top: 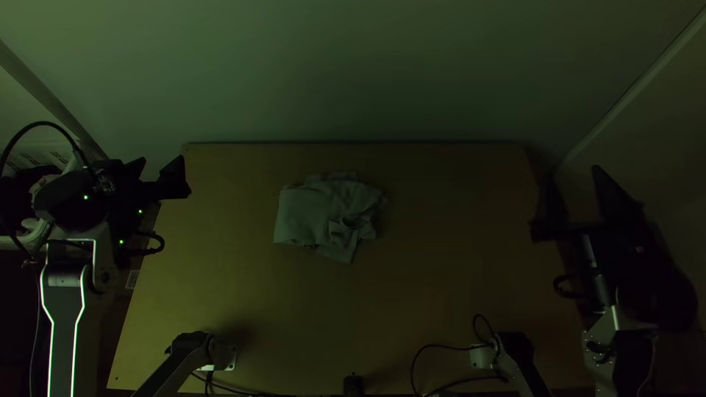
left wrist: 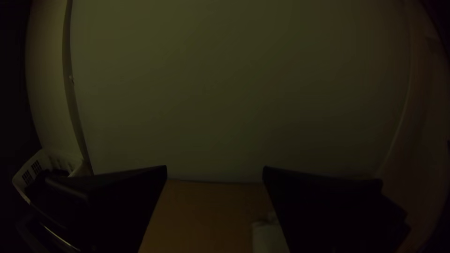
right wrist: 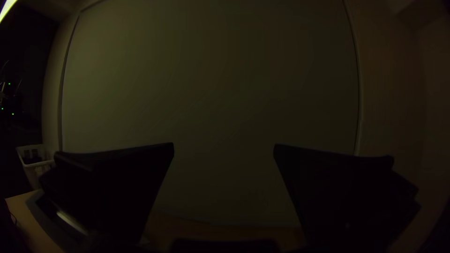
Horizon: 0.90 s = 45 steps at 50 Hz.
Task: Fold the t-shirt
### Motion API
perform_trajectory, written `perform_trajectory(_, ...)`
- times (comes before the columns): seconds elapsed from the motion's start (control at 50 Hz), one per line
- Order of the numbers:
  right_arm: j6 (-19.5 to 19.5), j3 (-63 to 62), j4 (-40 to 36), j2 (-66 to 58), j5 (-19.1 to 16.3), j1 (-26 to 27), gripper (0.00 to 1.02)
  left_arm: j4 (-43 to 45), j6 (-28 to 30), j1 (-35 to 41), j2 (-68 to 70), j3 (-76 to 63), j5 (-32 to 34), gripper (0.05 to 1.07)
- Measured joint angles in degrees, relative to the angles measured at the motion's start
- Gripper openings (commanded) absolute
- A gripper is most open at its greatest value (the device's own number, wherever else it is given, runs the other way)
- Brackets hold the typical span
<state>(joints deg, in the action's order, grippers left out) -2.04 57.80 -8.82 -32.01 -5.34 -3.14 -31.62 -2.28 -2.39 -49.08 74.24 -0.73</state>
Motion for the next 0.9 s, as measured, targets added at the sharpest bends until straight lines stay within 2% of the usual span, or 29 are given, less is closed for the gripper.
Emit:
perform_trajectory(0.1, 0.00, -7.78, 10.82, 7.21, 0.04, 1.40, 0.98, 4.35, 0.02, 0.00, 5.99, -6.86, -0.87, 1.03)
perform_trajectory(0.2, -0.42, -19.08, 28.41, 16.98, 0.44, 2.14, 0.98, 6.67, 0.22, -0.28, 11.52, -12.72, -2.16, 1.03)
perform_trajectory(0.26, -1.49, -24.74, 33.62, 23.26, 0.37, 2.14, 0.98, 9.14, 0.42, -0.46, 14.93, -16.33, -2.99, 1.03)
perform_trajectory(0.48, -2.58, -32.39, 34.25, 31.26, 0.42, 2.08, 0.98, 19.93, 1.73, -1.97, 27.21, -30.25, -6.01, 1.03)
perform_trajectory(0.9, -1.66, -42.25, 34.18, 31.71, 1.07, 2.08, 0.98, 30.45, 2.38, -4.39, 44.26, -51.76, -6.03, 1.03)
